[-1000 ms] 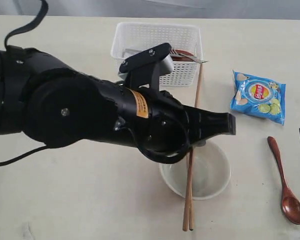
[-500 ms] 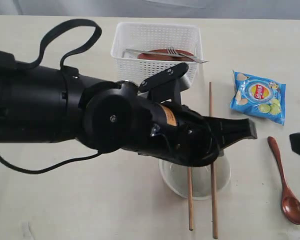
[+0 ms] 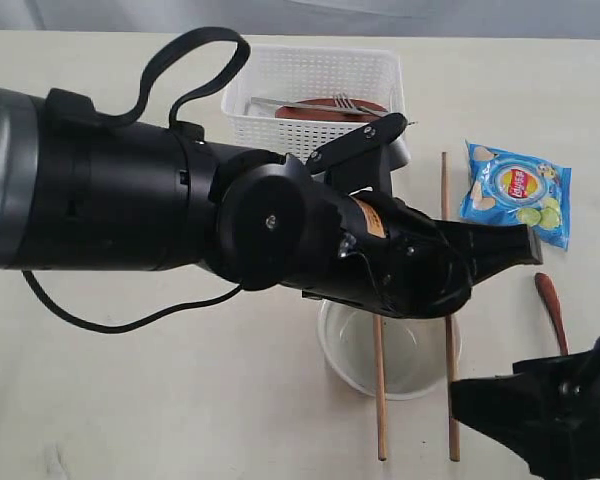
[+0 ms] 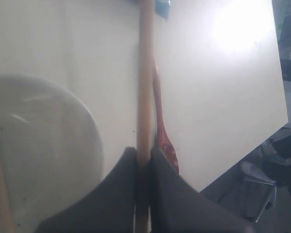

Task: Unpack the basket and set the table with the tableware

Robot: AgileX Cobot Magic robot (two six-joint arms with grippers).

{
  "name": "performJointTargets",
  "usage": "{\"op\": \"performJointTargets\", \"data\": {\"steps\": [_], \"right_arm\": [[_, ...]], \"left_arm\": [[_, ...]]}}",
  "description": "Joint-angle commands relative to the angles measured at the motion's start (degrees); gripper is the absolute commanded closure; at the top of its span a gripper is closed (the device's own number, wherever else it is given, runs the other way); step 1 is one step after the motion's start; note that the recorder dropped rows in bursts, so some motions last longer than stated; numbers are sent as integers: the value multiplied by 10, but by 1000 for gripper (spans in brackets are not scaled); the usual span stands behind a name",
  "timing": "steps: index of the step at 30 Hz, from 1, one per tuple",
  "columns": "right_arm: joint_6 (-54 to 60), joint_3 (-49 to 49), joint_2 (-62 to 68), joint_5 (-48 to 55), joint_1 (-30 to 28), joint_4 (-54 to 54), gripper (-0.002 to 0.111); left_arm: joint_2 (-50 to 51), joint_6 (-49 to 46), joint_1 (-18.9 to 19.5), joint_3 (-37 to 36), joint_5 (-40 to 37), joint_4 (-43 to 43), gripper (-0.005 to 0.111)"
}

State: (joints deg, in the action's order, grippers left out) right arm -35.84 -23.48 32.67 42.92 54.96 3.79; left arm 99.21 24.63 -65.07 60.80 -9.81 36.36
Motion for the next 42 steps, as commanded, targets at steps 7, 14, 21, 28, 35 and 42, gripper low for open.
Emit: {"op": "performJointTargets", "data": {"steps": [7,14,21,28,35,42], "right_arm": [[3,3,96,-72,0,24,61],[2,3,145,-85,0,25,65],[1,3,150,-95,0,25,64],[-10,3,134,-90,0,21,51],[-32,3,92,-61,0,8,51],[-48,12,89,-51,0,-6,53]], "left_arm": [[0,-2,-1,2,4,1,107],[0,-2,-1,2,7,1,107],[0,-2,-1,2,8,1,107],[0,6,-1,3,8,1,107],[0,37,14,3,-5,11,107],[-7,28,32,3,-9,27,107]]}}
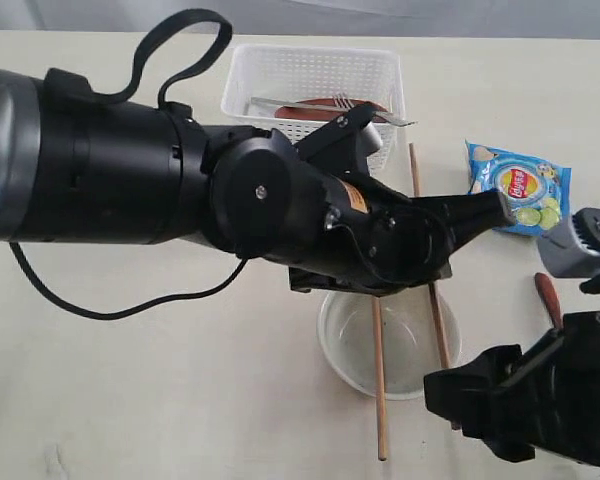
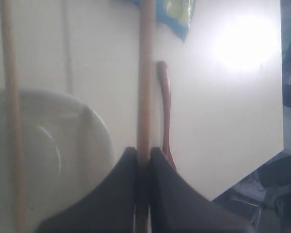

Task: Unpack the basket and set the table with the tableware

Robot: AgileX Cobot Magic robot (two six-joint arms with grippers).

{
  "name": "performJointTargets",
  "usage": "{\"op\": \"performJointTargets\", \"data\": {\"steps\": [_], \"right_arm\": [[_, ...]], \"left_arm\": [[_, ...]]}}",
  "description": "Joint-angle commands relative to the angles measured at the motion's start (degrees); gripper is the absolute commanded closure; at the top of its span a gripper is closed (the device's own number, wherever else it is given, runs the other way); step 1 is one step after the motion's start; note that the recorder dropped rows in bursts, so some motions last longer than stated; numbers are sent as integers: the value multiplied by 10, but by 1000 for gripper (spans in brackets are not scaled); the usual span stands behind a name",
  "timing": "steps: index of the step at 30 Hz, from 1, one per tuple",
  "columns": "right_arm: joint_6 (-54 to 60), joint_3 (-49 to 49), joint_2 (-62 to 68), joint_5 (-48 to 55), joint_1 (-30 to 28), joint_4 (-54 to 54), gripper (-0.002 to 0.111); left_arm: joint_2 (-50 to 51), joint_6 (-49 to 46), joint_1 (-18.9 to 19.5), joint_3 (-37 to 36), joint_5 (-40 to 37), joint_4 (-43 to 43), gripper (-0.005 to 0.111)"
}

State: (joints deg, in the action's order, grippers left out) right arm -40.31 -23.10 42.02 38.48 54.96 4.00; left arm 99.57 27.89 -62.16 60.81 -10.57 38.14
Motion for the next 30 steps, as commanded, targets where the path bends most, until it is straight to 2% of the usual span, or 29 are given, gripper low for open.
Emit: {"op": "performJointTargets", "data": {"steps": [1,12,17,24,30], "right_arm": [[-3,10,-4,-14,0,-8,53],[-7,12,46,-63,0,-20,55],[-7,12,50,-83,0,-20,73],[-7,12,50,-84,0,-16,109],[-7,12,50,-88,0,-16,109]], "left_arm": [[-12,-5,3,2,-2,11,107],[-27,-11,3,2,-17,13,107],[-28,-18,3,2,-17,13,107],[-28,-18,3,2,-17,13,107],[-28,-56,3,2,-17,13,106]]}}
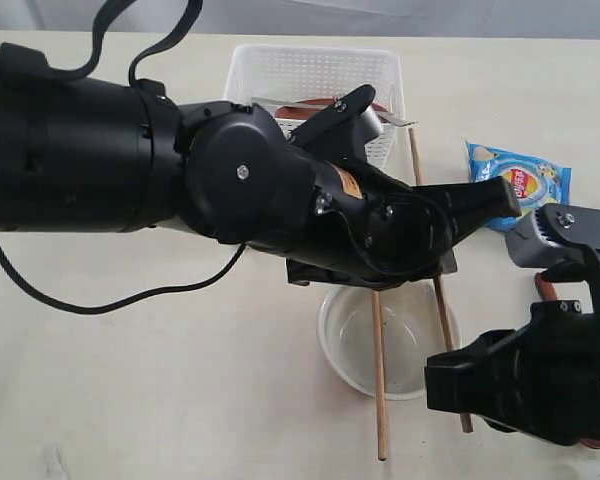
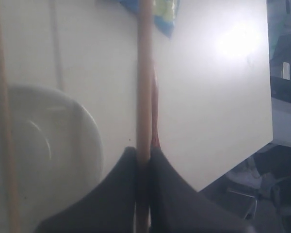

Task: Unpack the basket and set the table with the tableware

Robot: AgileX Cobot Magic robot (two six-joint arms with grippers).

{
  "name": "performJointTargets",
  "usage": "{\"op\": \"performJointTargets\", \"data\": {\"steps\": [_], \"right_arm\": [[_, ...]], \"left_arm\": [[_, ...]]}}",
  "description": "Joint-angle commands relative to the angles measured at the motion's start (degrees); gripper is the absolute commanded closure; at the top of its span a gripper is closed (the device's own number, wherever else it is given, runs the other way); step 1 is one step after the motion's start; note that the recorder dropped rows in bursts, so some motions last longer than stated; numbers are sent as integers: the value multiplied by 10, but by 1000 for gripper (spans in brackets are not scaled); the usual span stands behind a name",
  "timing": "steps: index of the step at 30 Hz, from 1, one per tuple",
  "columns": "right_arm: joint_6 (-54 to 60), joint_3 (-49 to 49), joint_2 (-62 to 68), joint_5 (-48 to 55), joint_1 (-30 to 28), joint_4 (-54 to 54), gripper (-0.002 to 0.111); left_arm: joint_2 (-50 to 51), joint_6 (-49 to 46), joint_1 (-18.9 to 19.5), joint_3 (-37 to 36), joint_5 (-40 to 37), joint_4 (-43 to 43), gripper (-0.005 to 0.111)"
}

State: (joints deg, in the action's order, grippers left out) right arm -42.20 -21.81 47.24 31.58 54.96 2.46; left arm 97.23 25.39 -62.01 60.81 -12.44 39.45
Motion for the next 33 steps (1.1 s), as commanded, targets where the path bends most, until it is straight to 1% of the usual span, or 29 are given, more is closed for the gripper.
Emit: {"op": "performJointTargets", "data": {"steps": [1,3,6,8,10,18,21,25,28,30,33], "right_arm": [[13,-1,-2,-22,0,-1,109],[13,-1,-2,-29,0,-1,109],[13,-1,-2,-30,0,-1,109],[13,-1,-2,-30,0,-1,109],[9,-1,-2,-32,0,-6,109],[-12,-1,-2,-34,0,-19,109],[-28,-1,-3,-38,0,-33,109],[-45,-1,-3,-39,0,-43,109],[-50,-1,-3,-39,0,-43,109],[-60,-1,-6,-39,0,-50,109],[-104,-1,-22,-28,0,-89,109]], "left_arm": [[-5,-31,1,2,0,0,105],[-5,-31,1,2,0,0,98],[-5,-31,1,2,0,0,80],[-6,-37,1,2,-1,0,69],[-10,-41,1,2,-2,0,65],[-46,-87,2,2,-8,-2,65],[-51,-99,10,2,-35,-3,65],[-52,-119,33,2,-83,-5,65],[-53,-126,50,2,-113,-21,65],[-56,-126,62,2,-125,-32,65],[-75,-126,75,2,-130,-52,65]]}}
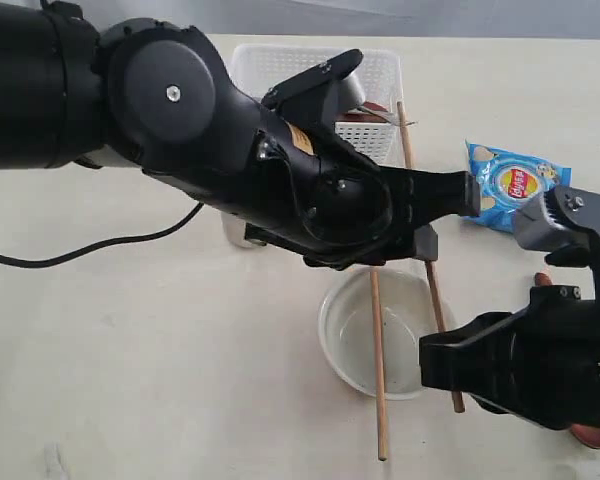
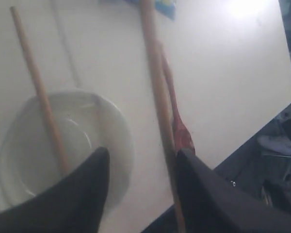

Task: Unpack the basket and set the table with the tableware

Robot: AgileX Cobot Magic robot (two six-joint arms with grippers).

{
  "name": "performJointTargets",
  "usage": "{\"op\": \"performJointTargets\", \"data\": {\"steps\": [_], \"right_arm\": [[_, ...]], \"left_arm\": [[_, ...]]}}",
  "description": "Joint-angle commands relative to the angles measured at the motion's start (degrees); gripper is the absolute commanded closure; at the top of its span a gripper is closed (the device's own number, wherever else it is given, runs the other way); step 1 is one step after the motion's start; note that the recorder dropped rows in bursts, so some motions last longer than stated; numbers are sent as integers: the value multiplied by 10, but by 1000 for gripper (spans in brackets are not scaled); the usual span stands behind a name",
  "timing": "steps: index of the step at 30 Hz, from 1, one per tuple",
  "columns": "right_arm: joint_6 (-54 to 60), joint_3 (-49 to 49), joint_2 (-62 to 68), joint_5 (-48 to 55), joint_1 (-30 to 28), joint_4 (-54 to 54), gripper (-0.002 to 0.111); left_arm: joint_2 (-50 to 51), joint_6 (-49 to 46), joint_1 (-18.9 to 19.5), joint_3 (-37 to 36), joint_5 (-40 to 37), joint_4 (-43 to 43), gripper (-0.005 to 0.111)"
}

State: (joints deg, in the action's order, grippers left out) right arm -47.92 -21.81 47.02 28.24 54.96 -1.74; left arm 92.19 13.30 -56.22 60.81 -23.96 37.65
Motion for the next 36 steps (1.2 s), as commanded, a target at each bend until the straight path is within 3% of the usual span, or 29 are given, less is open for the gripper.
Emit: {"op": "performJointTargets", "data": {"steps": [1,6,11,13,16,25,36], "right_arm": [[-65,-1,-28,14,0,-63,109],[-93,-1,-56,57,0,-89,109],[-70,-1,-48,61,0,-29,109],[-58,-1,-44,57,0,-5,109],[-52,-1,-31,50,0,27,109],[-38,-1,83,24,0,59,109],[-5,-1,187,-49,0,94,109]], "left_arm": [[-33,-5,20,2,-15,-47,65],[-75,-5,23,2,-15,-91,65],[-115,-22,23,1,-11,-114,67],[-142,-23,23,-12,10,-137,76],[-205,-24,23,-73,97,-149,106],[-347,-41,23,-230,276,-155,106],[-359,-57,23,-231,269,-155,106]]}}
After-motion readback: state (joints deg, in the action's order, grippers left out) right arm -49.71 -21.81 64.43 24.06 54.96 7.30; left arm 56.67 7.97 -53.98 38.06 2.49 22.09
